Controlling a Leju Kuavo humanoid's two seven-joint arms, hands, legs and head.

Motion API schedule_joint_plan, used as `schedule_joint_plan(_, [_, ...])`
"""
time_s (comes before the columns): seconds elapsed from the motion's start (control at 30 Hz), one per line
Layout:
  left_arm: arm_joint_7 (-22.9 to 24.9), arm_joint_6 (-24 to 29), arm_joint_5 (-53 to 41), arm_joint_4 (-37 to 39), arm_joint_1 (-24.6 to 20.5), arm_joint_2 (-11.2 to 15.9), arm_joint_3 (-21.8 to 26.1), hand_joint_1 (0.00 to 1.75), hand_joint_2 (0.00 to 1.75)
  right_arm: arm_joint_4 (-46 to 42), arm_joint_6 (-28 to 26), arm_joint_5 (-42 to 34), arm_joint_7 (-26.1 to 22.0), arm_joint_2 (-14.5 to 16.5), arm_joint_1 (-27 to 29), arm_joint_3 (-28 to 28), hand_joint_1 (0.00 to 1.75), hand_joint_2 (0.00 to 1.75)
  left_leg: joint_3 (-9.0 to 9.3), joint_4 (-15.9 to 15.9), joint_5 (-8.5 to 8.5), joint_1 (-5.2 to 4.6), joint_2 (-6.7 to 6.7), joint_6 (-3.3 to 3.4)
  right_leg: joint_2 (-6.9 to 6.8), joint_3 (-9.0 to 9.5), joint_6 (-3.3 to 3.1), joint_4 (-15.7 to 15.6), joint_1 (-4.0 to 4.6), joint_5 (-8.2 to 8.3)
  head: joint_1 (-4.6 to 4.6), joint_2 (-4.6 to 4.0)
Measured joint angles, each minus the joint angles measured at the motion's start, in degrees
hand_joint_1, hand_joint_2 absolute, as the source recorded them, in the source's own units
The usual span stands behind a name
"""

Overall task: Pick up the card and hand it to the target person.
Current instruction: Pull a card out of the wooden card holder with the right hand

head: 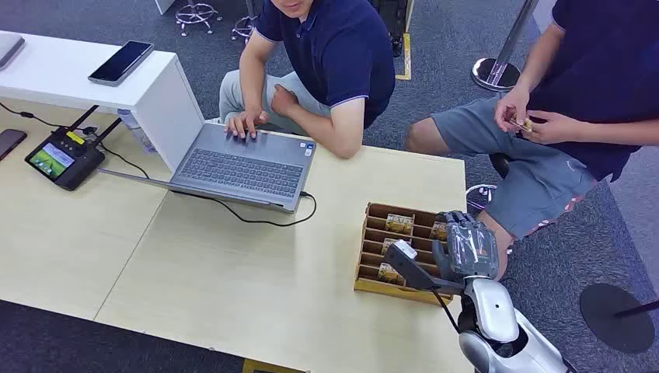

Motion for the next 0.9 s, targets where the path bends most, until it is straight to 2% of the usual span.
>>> schedule_joint_plan(0.8, [0.0,0.0,0.0,0.0,0.0,0.0,0.0,0.00,0.00,0.0,-0.1,0.0,0.0,0.0,0.0,0.0,0.89,1.75,0.00,0.0,0.00,0.00,0.00,0.00,0.00,0.00,0.00,0.0,0.00,0.00,0.00,0.00])
schedule_joint_plan(0.9, [0.0,0.0,0.0,0.0,0.0,0.0,0.0,0.00,0.00,0.1,-0.2,0.0,0.0,0.0,0.0,0.0,0.94,1.75,0.00,0.0,0.00,0.00,0.00,0.00,0.00,0.00,0.00,0.0,0.00,0.00,0.00,0.00])
